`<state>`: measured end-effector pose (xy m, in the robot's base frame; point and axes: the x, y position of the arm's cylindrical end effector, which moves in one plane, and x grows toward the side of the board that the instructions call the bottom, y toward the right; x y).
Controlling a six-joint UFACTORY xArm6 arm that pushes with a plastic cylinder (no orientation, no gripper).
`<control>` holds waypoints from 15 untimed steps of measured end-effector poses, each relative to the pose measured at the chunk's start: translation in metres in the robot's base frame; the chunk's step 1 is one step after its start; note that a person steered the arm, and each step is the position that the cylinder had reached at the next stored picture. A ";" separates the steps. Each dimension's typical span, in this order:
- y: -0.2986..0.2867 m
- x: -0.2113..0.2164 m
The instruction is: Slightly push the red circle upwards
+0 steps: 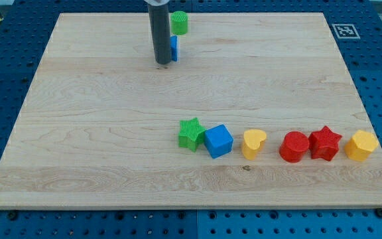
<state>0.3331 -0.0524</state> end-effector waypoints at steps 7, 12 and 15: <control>0.015 0.143; 0.252 0.251; 0.306 0.250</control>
<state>0.5828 0.2532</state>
